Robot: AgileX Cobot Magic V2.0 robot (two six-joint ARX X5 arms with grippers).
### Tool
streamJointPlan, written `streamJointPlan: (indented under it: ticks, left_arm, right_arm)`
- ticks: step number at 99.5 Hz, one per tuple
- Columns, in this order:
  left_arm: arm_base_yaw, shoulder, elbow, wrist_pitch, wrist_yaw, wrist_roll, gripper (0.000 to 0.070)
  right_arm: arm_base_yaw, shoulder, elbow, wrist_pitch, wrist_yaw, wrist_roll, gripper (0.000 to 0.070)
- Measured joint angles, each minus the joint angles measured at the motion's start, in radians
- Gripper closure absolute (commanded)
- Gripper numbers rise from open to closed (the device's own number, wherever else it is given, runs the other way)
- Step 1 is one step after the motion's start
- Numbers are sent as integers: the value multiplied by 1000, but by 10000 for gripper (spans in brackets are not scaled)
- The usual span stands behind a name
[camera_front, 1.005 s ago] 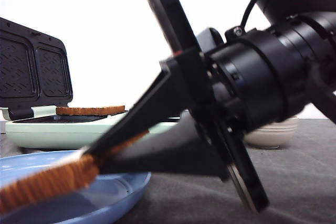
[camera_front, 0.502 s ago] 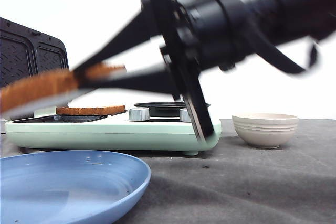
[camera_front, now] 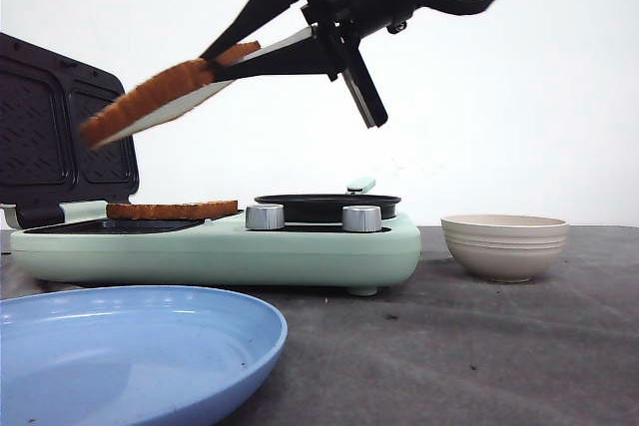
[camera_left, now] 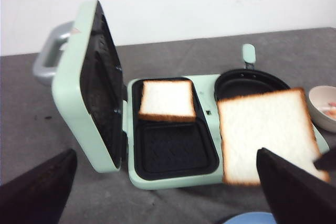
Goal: Make breakfast with bread and shrimp
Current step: 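Lift the bread with the right gripper and carry it over the grill, then lower the bread onto the grill plate nearer the robot and release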
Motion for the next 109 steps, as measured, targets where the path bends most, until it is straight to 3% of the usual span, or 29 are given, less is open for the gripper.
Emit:
streamJointPlan:
  ticks: [28, 67, 109]
  left_arm:
    - [0, 0, 0, 56, 0, 0, 68]
    - [0, 0, 0, 56, 0, 0, 68]
    - [0, 0, 0, 56, -1, 0, 68]
  right_arm:
    - [-13, 224, 244, -19, -73, -35, 698]
    - [-14, 517, 577, -112, -110, -39, 697]
    - [-11, 573, 633, -157, -94, -43, 698]
